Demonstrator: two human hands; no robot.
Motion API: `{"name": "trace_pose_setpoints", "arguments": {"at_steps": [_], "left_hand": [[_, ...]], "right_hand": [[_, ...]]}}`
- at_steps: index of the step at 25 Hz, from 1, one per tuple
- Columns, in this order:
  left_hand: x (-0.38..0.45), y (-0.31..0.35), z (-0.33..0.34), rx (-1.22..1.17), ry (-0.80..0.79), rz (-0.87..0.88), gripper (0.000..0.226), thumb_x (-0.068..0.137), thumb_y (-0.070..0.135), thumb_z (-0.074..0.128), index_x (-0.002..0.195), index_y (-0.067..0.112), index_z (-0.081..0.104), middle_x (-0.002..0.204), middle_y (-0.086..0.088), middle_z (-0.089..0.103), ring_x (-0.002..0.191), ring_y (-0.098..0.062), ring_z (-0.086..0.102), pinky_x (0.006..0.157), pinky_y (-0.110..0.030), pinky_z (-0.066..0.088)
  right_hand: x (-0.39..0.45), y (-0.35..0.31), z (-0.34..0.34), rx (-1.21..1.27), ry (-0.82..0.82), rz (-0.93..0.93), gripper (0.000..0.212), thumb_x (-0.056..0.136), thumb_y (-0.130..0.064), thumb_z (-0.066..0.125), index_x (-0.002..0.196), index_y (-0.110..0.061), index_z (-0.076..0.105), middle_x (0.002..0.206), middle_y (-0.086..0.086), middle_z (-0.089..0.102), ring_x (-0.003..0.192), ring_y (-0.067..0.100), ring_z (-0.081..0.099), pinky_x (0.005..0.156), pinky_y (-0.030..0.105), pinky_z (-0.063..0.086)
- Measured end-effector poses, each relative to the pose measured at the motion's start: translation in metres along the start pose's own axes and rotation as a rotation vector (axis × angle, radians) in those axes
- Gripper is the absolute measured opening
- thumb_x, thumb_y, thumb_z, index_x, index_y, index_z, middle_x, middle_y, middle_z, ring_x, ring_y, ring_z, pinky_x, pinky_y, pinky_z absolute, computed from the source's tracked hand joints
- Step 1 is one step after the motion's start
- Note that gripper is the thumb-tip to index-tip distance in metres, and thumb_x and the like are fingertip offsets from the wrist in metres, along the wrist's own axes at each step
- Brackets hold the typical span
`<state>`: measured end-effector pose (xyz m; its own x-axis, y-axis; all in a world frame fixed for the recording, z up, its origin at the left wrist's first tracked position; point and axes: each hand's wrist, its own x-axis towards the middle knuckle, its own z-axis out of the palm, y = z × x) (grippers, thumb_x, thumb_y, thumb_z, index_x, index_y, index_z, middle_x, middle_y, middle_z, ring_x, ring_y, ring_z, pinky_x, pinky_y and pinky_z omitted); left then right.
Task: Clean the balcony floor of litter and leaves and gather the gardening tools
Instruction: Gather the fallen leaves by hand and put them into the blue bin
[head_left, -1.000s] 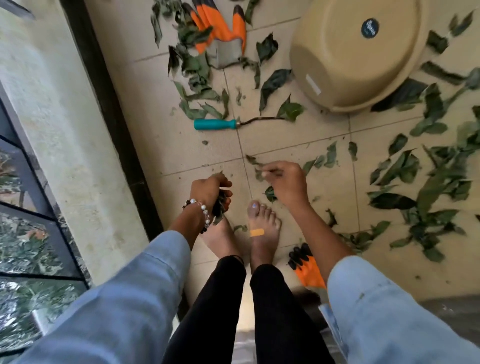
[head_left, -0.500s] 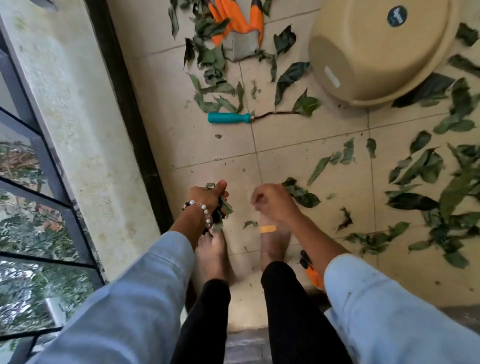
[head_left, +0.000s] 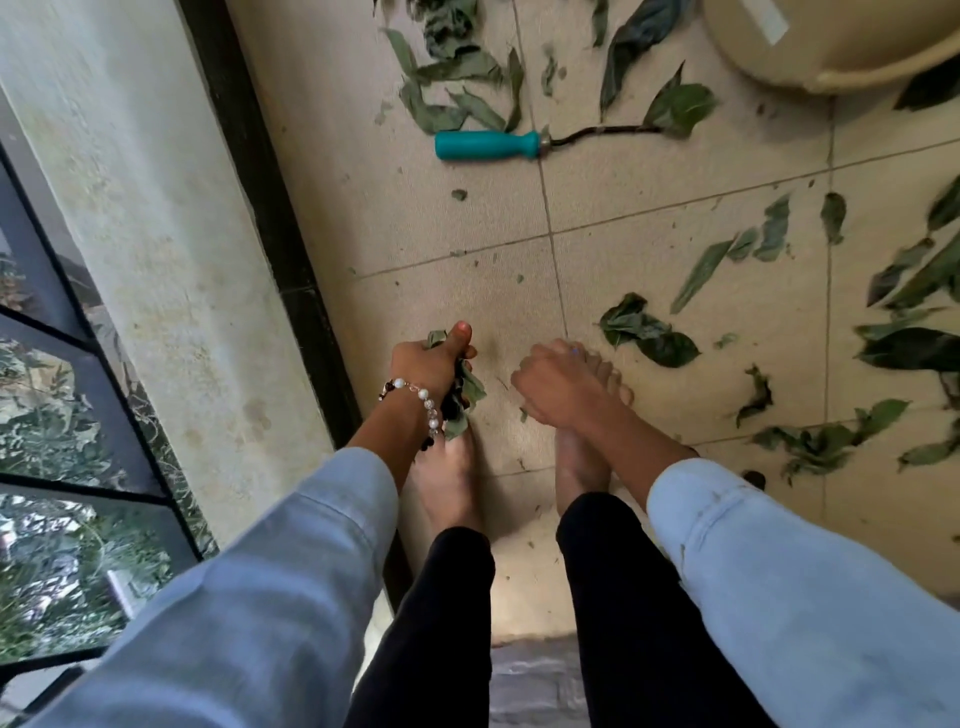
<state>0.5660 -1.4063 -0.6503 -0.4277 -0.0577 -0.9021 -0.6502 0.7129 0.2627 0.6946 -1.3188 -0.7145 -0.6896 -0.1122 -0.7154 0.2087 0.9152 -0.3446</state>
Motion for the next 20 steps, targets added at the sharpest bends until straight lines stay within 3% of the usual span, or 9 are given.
{"name": "trace_pose_setpoints", "arguments": {"at_steps": [2, 4, 7, 9, 11, 14, 15, 18, 20], "left_hand": [[-0.008, 0.001, -0.002, 0.020, -0.008, 0.011, 0.032, 0.088, 0.033, 0.069, 0.065, 0.010, 0.068, 0.052, 0.003, 0.064, 0.036, -0.006, 0.055, 0.044, -0.018, 0.048], [-0.018, 0.007, -0.002, 0.034, -0.025, 0.012, 0.032, 0.088, 0.033, 0.068, 0.067, 0.010, 0.069, 0.052, 0.000, 0.063, 0.036, -0.007, 0.055, 0.044, -0.018, 0.049], [-0.031, 0.017, 0.000, 0.024, -0.016, -0.002, 0.031, 0.089, 0.032, 0.067, 0.069, 0.009, 0.068, 0.047, 0.001, 0.062, 0.034, -0.008, 0.055, 0.040, -0.017, 0.046], [-0.035, 0.022, 0.004, 0.020, -0.025, 0.007, 0.031, 0.089, 0.031, 0.067, 0.069, 0.008, 0.068, 0.048, 0.001, 0.061, 0.034, -0.007, 0.055, 0.038, -0.016, 0.045], [-0.032, 0.022, 0.009, 0.023, -0.040, 0.018, 0.031, 0.089, 0.031, 0.067, 0.069, 0.008, 0.067, 0.044, 0.004, 0.060, 0.034, -0.006, 0.054, 0.038, -0.016, 0.045], [-0.025, 0.018, 0.014, 0.000, -0.053, 0.022, 0.031, 0.089, 0.030, 0.067, 0.069, 0.007, 0.067, 0.041, 0.006, 0.059, 0.034, -0.007, 0.053, 0.038, -0.017, 0.045], [-0.023, 0.016, 0.014, -0.002, -0.051, 0.016, 0.031, 0.089, 0.030, 0.067, 0.070, 0.007, 0.067, 0.041, 0.006, 0.059, 0.033, -0.007, 0.053, 0.038, -0.017, 0.045], [-0.023, 0.011, 0.013, -0.004, -0.049, -0.005, 0.031, 0.089, 0.031, 0.067, 0.069, 0.007, 0.066, 0.039, 0.005, 0.057, 0.031, -0.008, 0.051, 0.037, -0.017, 0.044], [-0.027, 0.010, 0.011, 0.008, -0.047, -0.013, 0.032, 0.089, 0.032, 0.067, 0.070, 0.007, 0.067, 0.040, 0.004, 0.057, 0.031, -0.008, 0.052, 0.037, -0.017, 0.045]], "right_hand": [[-0.003, 0.009, 0.002, 0.548, 0.242, 0.218, 0.004, 0.076, -0.014, 0.062, 0.074, -0.010, 0.061, 0.080, 0.003, 0.058, 0.085, 0.024, 0.058, 0.075, 0.035, 0.047], [-0.013, 0.020, 0.000, 0.783, 0.390, 0.368, 0.006, 0.074, -0.006, 0.065, 0.071, -0.006, 0.060, 0.077, 0.009, 0.058, 0.077, 0.025, 0.056, 0.067, 0.035, 0.045], [-0.026, 0.027, -0.002, 0.427, 0.099, 0.267, 0.015, 0.084, -0.014, 0.065, 0.098, -0.011, 0.068, 0.101, 0.009, 0.060, 0.100, 0.025, 0.053, 0.082, 0.035, 0.045], [-0.025, 0.020, 0.003, 0.177, -0.032, 0.216, 0.024, 0.089, -0.023, 0.058, 0.112, -0.017, 0.065, 0.116, 0.005, 0.056, 0.113, 0.025, 0.045, 0.095, 0.039, 0.038], [-0.017, 0.012, 0.010, 0.096, -0.040, 0.212, 0.023, 0.090, -0.022, 0.052, 0.110, -0.017, 0.064, 0.118, 0.004, 0.055, 0.118, 0.028, 0.042, 0.097, 0.046, 0.033], [-0.006, 0.001, 0.017, -0.179, 0.001, -0.066, 0.016, 0.089, -0.012, 0.053, 0.097, -0.013, 0.067, 0.102, 0.004, 0.062, 0.111, 0.027, 0.046, 0.098, 0.044, 0.030], [-0.005, 0.001, 0.021, -0.191, -0.064, -0.074, 0.016, 0.089, -0.013, 0.051, 0.095, -0.013, 0.066, 0.102, 0.004, 0.062, 0.111, 0.027, 0.046, 0.100, 0.044, 0.028], [-0.001, 0.008, 0.035, 0.230, -0.051, 0.191, 0.023, 0.089, -0.032, 0.043, 0.098, -0.021, 0.062, 0.111, 0.006, 0.057, 0.111, 0.029, 0.043, 0.098, 0.048, 0.034], [-0.007, 0.014, 0.024, 0.617, 0.220, 0.281, 0.012, 0.085, -0.025, 0.059, 0.090, -0.016, 0.066, 0.099, 0.003, 0.059, 0.098, 0.022, 0.051, 0.086, 0.037, 0.042]]}}
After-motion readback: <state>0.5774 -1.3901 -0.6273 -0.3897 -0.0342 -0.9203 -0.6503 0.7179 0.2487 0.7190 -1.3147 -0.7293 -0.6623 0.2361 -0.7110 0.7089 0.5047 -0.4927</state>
